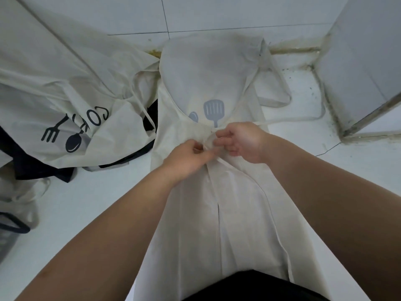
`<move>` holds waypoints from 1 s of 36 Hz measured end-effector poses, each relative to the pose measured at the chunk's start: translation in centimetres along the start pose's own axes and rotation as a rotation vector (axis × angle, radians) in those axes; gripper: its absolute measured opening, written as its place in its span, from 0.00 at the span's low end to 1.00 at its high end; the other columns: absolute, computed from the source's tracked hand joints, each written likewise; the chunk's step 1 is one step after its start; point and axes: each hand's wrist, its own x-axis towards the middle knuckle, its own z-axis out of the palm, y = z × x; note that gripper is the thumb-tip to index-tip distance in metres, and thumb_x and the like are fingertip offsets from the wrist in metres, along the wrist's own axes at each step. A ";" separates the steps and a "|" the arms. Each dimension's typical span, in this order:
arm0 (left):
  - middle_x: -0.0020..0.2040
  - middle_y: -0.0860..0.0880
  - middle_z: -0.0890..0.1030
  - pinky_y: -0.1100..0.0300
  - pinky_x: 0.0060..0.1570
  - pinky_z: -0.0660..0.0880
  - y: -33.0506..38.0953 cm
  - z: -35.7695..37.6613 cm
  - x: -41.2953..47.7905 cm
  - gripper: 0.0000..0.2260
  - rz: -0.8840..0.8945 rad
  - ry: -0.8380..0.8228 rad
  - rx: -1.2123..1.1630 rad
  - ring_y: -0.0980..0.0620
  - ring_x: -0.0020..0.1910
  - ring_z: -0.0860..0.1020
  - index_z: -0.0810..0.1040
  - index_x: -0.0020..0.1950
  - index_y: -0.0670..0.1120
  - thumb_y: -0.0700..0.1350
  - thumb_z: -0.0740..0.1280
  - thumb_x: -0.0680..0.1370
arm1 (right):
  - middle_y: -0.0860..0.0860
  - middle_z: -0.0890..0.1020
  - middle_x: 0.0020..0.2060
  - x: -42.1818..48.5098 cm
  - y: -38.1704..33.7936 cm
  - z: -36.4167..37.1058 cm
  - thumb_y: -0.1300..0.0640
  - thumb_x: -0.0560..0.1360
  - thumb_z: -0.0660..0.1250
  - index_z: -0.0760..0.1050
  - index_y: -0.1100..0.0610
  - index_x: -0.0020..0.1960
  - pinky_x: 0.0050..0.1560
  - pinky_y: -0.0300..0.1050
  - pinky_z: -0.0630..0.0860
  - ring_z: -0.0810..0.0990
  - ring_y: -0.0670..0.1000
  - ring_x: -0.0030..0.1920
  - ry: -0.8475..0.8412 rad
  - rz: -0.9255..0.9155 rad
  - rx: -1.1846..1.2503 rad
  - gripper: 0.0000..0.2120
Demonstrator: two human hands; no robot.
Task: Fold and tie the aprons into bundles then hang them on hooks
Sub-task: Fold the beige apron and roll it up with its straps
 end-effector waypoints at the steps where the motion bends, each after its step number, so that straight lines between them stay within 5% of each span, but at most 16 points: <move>1: 0.50 0.55 0.79 0.53 0.58 0.73 0.0 0.2 0.3 0.15 -0.002 0.008 0.031 0.52 0.53 0.77 0.75 0.53 0.51 0.60 0.69 0.74 | 0.52 0.75 0.37 -0.1 0.1 -0.2 0.61 0.78 0.57 0.77 0.65 0.51 0.34 0.43 0.60 0.64 0.49 0.32 0.069 -0.034 -0.099 0.12; 4: 0.43 0.53 0.79 0.50 0.55 0.75 0.1 0.7 1.4 0.08 0.022 0.055 0.093 0.48 0.49 0.78 0.75 0.42 0.52 0.54 0.67 0.76 | 0.53 0.77 0.54 -0.1 0.3 -1.3 0.63 0.79 0.58 0.74 0.62 0.64 0.49 0.42 0.72 0.75 0.53 0.51 0.220 -0.181 -0.561 0.15; 7: 0.41 0.51 0.79 0.48 0.56 0.73 0.5 1.0 2.2 0.11 0.031 0.100 0.144 0.46 0.48 0.78 0.75 0.39 0.49 0.53 0.63 0.78 | 0.56 0.69 0.70 0.0 0.3 -2.9 0.65 0.77 0.58 0.64 0.58 0.73 0.68 0.42 0.63 0.68 0.56 0.69 0.336 -0.234 -0.860 0.24; 12: 0.36 0.56 0.71 0.53 0.49 0.63 1.4 1.7 3.2 0.14 0.074 0.195 0.372 0.47 0.50 0.72 0.66 0.35 0.51 0.51 0.56 0.81 | 0.60 0.66 0.69 1.4 0.3 -5.0 0.53 0.75 0.67 0.49 0.51 0.77 0.67 0.54 0.67 0.68 0.62 0.67 0.435 -0.166 -0.976 0.38; 16: 0.39 0.55 0.73 0.53 0.50 0.61 1.3 2.3 3.8 0.11 0.060 0.231 0.391 0.45 0.55 0.71 0.67 0.37 0.54 0.50 0.57 0.80 | 0.61 0.66 0.67 1.6 0.3 -5.8 0.48 0.73 0.70 0.47 0.53 0.77 0.64 0.56 0.68 0.69 0.62 0.66 0.547 -0.132 -0.930 0.42; 21: 0.51 0.55 0.80 0.54 0.52 0.60 1.9 2.2 4.3 0.03 0.015 0.264 0.308 0.48 0.58 0.74 0.74 0.49 0.56 0.51 0.62 0.79 | 0.60 0.71 0.63 1.4 0.7 -6.9 0.49 0.74 0.69 0.58 0.60 0.69 0.60 0.51 0.68 0.70 0.61 0.64 0.662 -0.047 -0.729 0.32; 25: 0.50 0.54 0.80 0.54 0.50 0.59 2.3 2.2 5.2 0.04 -0.018 0.294 0.271 0.49 0.55 0.76 0.72 0.46 0.56 0.54 0.64 0.77 | 0.59 0.75 0.61 1.2 0.9 -8.0 0.54 0.78 0.64 0.66 0.61 0.66 0.58 0.47 0.68 0.72 0.59 0.63 0.737 -0.113 -0.661 0.20; 32: 0.51 0.51 0.80 0.52 0.56 0.66 2.6 2.0 5.7 0.08 -0.003 0.366 0.305 0.45 0.57 0.74 0.72 0.46 0.55 0.58 0.62 0.78 | 0.58 0.70 0.65 -0.2 1.8 -8.4 0.49 0.76 0.66 0.57 0.55 0.73 0.58 0.51 0.69 0.72 0.60 0.63 0.694 -0.184 -0.704 0.31; 36: 0.57 0.50 0.79 0.48 0.59 0.70 2.0 2.9 3.6 0.12 0.019 0.359 0.284 0.44 0.59 0.73 0.75 0.57 0.51 0.55 0.59 0.79 | 0.57 0.70 0.64 -2.2 3.0 -7.5 0.50 0.76 0.66 0.63 0.55 0.70 0.59 0.53 0.70 0.73 0.59 0.62 0.629 -0.224 -0.835 0.26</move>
